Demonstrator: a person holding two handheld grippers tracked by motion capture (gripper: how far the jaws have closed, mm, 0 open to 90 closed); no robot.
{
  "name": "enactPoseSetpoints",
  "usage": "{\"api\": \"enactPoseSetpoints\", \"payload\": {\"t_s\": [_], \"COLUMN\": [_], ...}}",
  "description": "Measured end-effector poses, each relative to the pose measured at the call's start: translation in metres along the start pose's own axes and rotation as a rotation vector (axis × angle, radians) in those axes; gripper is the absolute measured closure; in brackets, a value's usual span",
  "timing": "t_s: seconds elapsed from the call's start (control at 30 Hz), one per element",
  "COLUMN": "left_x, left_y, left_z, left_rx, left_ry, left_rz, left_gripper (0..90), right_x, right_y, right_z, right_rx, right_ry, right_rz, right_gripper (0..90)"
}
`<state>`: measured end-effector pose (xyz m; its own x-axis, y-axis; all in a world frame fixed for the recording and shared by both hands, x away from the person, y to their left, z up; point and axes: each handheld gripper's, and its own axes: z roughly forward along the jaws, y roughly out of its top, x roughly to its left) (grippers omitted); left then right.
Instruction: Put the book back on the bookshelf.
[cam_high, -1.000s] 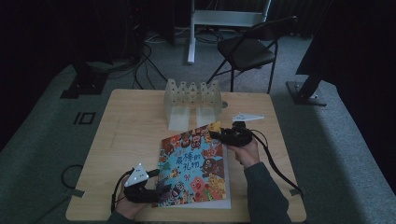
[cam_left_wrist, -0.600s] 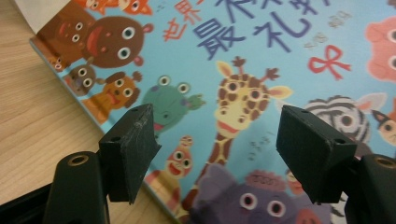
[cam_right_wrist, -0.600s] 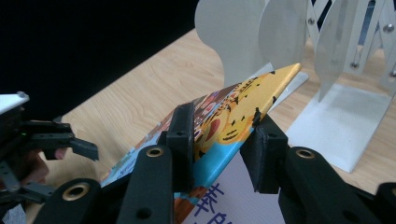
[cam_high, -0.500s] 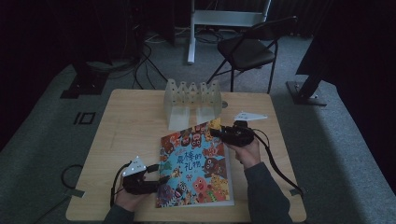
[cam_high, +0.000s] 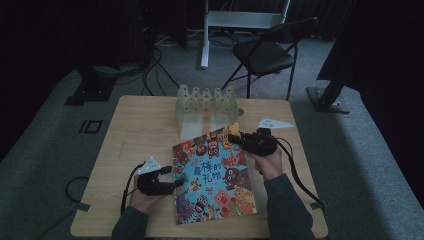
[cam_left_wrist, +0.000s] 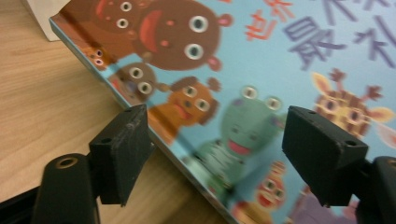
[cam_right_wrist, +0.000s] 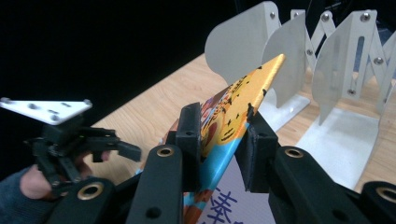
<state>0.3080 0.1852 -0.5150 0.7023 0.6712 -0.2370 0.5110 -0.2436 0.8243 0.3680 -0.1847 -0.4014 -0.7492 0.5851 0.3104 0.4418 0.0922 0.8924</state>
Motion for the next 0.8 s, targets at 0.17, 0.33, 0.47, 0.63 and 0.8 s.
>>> {"api": "enactPoseSetpoints", "payload": {"t_s": [0.17, 0.33, 0.47, 0.63, 0.8], "left_x": [0.004, 0.009, 0.011, 0.012, 0.012], "left_y": [0.004, 0.003, 0.004, 0.003, 0.005], "left_z": [0.005, 0.009, 0.011, 0.015, 0.02], "left_rx": [0.01, 0.004, 0.0, -0.017, -0.004], "left_ry": [-0.003, -0.048, -0.081, -0.143, -0.2], "left_rz": [-0.007, -0.04, -0.055, -0.064, -0.07], "left_gripper": [20.8, 18.0, 15.6, 14.2, 9.6], "right_x": [0.001, 0.003, 0.004, 0.004, 0.004], "right_y": [0.003, 0.005, 0.007, 0.008, 0.008], "right_z": [-0.005, -0.008, -0.01, -0.013, -0.014], "right_rx": [-0.024, -0.033, -0.049, -0.069, -0.079], "right_ry": [0.016, 0.013, 0.023, 0.05, 0.067], "right_rz": [0.004, 0.0, 0.0, 0.007, 0.011], "right_gripper": [75.0, 75.6, 76.4, 77.5, 77.8]}}
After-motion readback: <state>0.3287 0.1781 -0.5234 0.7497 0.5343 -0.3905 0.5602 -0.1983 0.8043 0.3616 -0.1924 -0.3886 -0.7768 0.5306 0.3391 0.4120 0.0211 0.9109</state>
